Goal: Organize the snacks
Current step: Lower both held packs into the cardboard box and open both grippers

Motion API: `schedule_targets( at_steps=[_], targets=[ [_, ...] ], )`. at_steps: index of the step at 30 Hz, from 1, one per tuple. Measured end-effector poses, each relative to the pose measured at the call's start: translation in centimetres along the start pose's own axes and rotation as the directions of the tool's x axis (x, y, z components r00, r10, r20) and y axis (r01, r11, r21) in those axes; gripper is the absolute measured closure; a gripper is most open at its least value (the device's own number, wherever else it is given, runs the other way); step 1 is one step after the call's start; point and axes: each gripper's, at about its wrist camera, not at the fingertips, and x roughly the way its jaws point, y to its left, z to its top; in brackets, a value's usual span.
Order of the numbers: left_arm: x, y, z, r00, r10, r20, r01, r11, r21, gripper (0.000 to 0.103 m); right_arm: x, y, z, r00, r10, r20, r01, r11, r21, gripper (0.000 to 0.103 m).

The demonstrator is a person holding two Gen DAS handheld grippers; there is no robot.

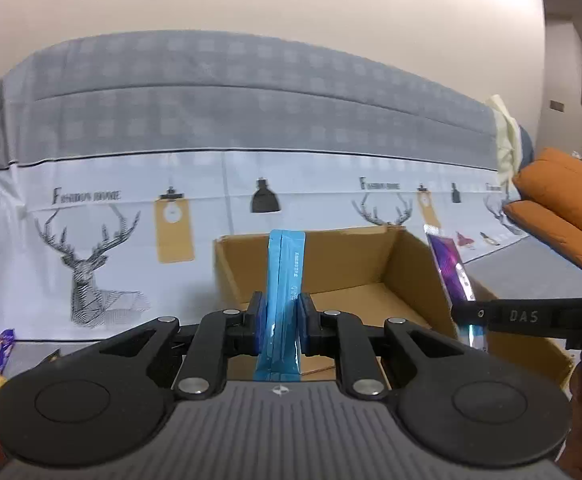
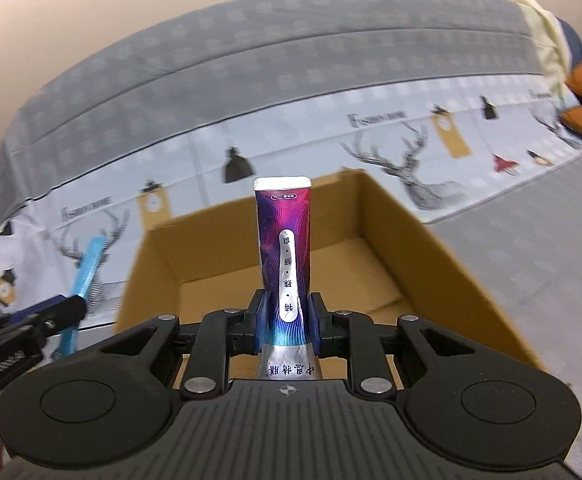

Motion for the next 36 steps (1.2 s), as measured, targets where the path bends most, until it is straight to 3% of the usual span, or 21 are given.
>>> schedule_targets(
  at_steps=[7, 31, 34, 36],
  targets=[
    [0.5, -2.0, -0.2, 0.999, -0.045, 0.006, 0.045, 0.999, 0.024, 0.085, 0.1, -2.2, -0.1, 0.999, -0.046, -0.017, 0.047, 0.998, 0.042, 0.080],
    [0.7, -3.7, -0.3, 0.996, -0.092, 0.016, 0.092, 0.996, 0.012, 0.085, 0.2, -2.4, -0.1, 1.000, -0.031, 0.001, 0.031, 0.999, 0.005, 0.080],
    [0.7, -3.7, -0.3, 0.994, -0.111, 0.018, 0.111, 0.994, 0.007, 0.084, 0.0, -2.3, -0.1, 0.999, -0.034, 0.006, 0.034, 0.999, 0.000, 0.079],
    [0.7, -3.6, -0.3, 0.992, -0.124, 0.019, 0.125, 0.992, -0.011, 0.077, 0.0, -2.3, -0.1, 0.999, -0.039, 0.008, 0.039, 0.999, -0.005, 0.076]
  ],
)
